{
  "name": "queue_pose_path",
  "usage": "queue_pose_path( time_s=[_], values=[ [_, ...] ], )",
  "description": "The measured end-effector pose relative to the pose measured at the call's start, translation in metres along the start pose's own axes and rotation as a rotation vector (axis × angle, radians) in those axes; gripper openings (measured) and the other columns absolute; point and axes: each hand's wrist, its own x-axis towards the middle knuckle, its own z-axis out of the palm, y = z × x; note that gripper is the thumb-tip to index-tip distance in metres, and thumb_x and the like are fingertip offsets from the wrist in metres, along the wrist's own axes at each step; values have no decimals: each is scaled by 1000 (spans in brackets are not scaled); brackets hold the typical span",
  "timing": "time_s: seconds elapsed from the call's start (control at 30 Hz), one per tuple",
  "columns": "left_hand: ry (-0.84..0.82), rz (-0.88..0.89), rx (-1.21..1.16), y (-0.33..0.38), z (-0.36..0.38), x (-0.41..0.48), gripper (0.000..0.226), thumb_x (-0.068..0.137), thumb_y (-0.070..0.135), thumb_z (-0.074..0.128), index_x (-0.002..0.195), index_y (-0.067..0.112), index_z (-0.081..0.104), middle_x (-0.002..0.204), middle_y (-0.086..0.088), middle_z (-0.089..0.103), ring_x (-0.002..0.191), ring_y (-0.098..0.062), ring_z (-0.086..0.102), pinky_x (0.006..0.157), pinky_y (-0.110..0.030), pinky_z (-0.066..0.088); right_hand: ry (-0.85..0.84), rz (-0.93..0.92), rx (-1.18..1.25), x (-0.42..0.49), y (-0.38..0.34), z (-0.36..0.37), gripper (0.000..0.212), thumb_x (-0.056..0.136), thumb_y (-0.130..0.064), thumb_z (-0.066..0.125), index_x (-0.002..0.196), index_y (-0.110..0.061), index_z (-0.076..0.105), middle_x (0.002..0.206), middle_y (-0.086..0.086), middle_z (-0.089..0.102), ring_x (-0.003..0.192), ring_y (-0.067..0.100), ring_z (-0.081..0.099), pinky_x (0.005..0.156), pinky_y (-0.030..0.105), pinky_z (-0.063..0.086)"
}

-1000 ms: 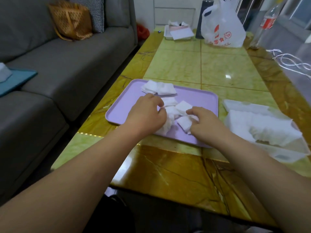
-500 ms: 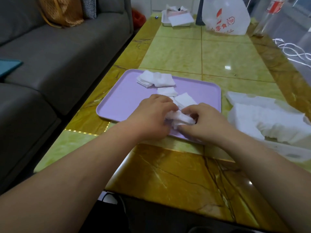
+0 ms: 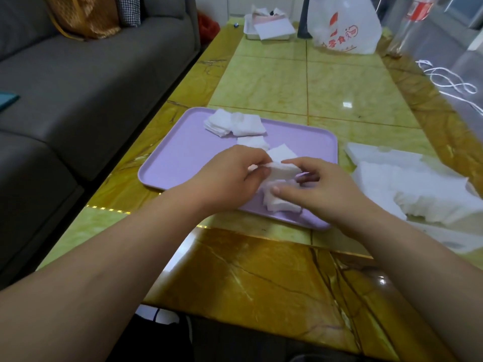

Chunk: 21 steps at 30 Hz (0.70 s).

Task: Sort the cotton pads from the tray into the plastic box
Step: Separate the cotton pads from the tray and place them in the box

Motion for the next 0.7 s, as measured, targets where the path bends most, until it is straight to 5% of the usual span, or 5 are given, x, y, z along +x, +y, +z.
queue_pose_path(
  time_s=[0.1, 0.27, 0.4, 0.53, 0.7],
  values=[
    [95, -18, -26, 1, 3, 0, 19, 98, 26, 64, 117, 22, 67, 96, 20, 63, 80, 10, 55, 72, -8, 37, 166, -13, 122, 0, 0, -4, 3, 90, -23, 76, 88, -21, 77, 78, -10, 72, 72, 5, 64, 71, 22, 49],
    [104, 179, 138, 12, 3, 3, 18, 81, 39, 78, 92, 26, 72, 94, 11, 69, 95, -16, 61, 83, -37, 50, 264, 94, 174, 1, 4, -6, 18, 97, -28, 65, 91, -12, 69, 83, 14, 74, 81, 32, 71, 78, 51, 60],
    [-102, 171, 237, 15, 16, 2, 30, 80, 41, 77, 108, 30, 74, 101, 14, 67, 102, -15, 59, 86, -35, 50, 237, 122, 178, 1, 6, -10, 8, 96, -18, 63, 100, -19, 70, 74, -4, 77, 73, 14, 74, 73, 34, 59],
    [-107, 178, 225, 11, 21, 3, 18, 87, 29, 68, 103, 27, 77, 96, 13, 64, 97, -18, 62, 79, -34, 51, 240, 128, 223, 0, 9, -19, 13, 92, -14, 64, 90, -20, 75, 79, 12, 75, 80, 33, 73, 76, 56, 61],
    [-43, 82, 166, 10, 23, 2, 27, 87, 21, 55, 104, 29, 75, 102, 12, 72, 98, -14, 65, 81, -34, 54, 234, 178, 366, -2, 11, -22, 9, 89, -21, 74, 89, -12, 73, 75, 11, 72, 75, 27, 72, 81, 57, 61]
  ],
)
